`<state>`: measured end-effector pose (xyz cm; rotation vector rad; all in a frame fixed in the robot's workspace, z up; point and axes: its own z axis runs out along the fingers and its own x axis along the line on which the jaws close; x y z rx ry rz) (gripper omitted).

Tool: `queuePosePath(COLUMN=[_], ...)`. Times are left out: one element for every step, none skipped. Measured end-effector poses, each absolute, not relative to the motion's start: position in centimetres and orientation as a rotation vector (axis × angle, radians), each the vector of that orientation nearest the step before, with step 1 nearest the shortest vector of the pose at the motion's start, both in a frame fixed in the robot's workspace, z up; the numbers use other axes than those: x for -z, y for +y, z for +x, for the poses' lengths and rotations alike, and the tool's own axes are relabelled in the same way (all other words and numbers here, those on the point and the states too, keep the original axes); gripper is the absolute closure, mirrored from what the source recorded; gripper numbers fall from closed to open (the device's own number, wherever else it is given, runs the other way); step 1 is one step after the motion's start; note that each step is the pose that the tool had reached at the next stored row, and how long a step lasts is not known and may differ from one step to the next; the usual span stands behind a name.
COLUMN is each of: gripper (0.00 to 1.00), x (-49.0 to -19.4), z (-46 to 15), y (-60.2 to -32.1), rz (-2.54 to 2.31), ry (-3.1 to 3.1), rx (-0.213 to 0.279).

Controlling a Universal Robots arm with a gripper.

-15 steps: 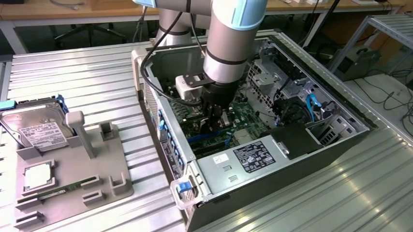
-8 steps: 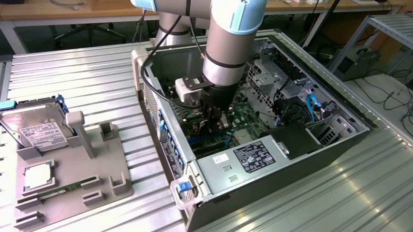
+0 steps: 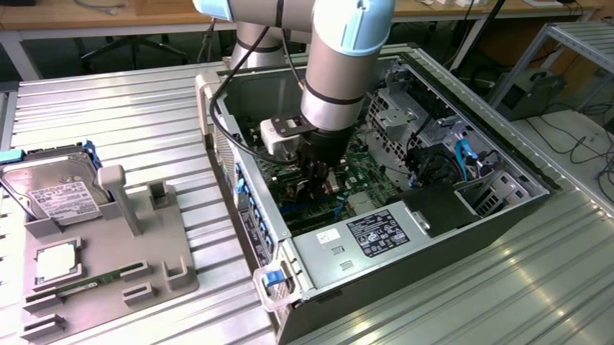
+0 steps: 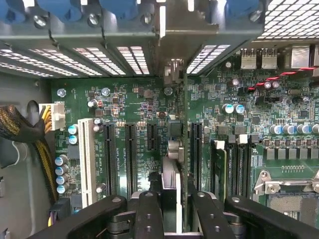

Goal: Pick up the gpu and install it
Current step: 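Insert the gpu into the slot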

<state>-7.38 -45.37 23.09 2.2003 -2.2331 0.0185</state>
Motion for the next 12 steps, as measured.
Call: queuePosePath(gripper=[0.72, 0.72, 0.72, 0.72, 0.72, 0.72, 0.72, 0.72, 0.72, 0.72, 0.72, 0.72], x=[-23.08, -23.08, -23.02, -22.82, -22.51, -22.33, -22.21, -22.16, -22.14, -22.13, -22.13, -22.13], z=[-7.38, -7.38, -7.38, -7.38, -7.4, -7.41, -7.41, -7.41, -7.41, -7.41, -7.41, -7.41], y=[-45.36, -45.37, -45.36, -45.37, -45.37, -45.38, -45.38, -45.38, -45.37, -45.36, -45.36, -45.36], rz=[2.2, 2.2, 2.201, 2.2, 2.2, 2.2, 2.2, 2.2, 2.201, 2.201, 2.201, 2.201], ry=[-2.233, -2.233, -2.233, -2.233, -2.233, -2.232, -2.232, -2.232, -2.233, -2.233, -2.233, -2.233], rx=[-0.018, -0.018, -0.018, -0.019, -0.019, -0.019, -0.019, -0.019, -0.018, -0.018, -0.018, -0.018])
